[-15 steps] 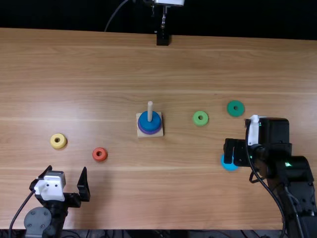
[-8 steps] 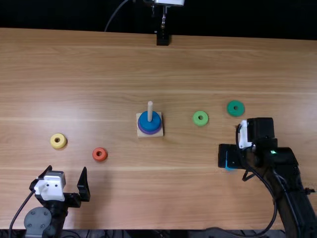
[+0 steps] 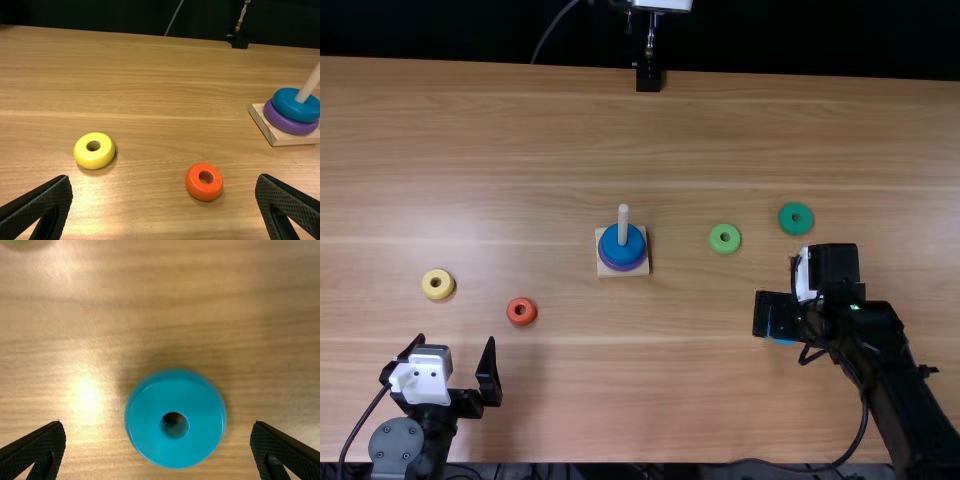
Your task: Build the Hanoi tower: stack the rings onto the peg from bottom to top in this color order: purple, dark blue, light blue, dark green, light green, yellow, orange.
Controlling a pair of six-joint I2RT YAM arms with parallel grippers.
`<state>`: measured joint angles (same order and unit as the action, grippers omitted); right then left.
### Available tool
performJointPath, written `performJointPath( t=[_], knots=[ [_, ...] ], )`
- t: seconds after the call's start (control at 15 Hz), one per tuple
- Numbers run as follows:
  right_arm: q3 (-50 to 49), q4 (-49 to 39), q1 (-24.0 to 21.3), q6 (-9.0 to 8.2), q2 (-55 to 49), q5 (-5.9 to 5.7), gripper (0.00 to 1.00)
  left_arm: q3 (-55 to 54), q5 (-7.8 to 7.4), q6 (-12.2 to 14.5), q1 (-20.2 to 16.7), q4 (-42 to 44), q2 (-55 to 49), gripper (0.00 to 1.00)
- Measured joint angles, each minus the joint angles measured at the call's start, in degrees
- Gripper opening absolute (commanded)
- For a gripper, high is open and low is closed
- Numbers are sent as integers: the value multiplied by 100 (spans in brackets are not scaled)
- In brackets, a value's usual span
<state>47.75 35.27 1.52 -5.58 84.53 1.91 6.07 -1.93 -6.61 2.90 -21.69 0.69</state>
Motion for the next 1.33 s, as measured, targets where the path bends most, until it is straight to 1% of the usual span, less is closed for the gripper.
performJointPath(
  t=[0.27,1.0,1.07,1.13,1.2,1.27,1.33],
  knots=[
    [-17,-13,-2,-35,350,0,100,0,0,0,0,0,0,100],
    [-15,-101,-2,-50,564,-7,100,0,0,-2,-2,2,-2,100],
    [-17,-179,0,-50,564,-28,100,0,0,-4,-2,0,-2,100],
    [-15,-251,-2,-52,564,-90,100,0,0,0,0,2,0,100],
    [-15,-256,0,-50,564,-133,91,0,-2,-4,-2,0,0,100],
    [-15,-258,0,-50,564,-153,78,-2,-2,-2,0,0,-2,100],
    [-15,-256,-2,-52,564,-157,60,0,0,-4,0,4,0,100]
  ],
)
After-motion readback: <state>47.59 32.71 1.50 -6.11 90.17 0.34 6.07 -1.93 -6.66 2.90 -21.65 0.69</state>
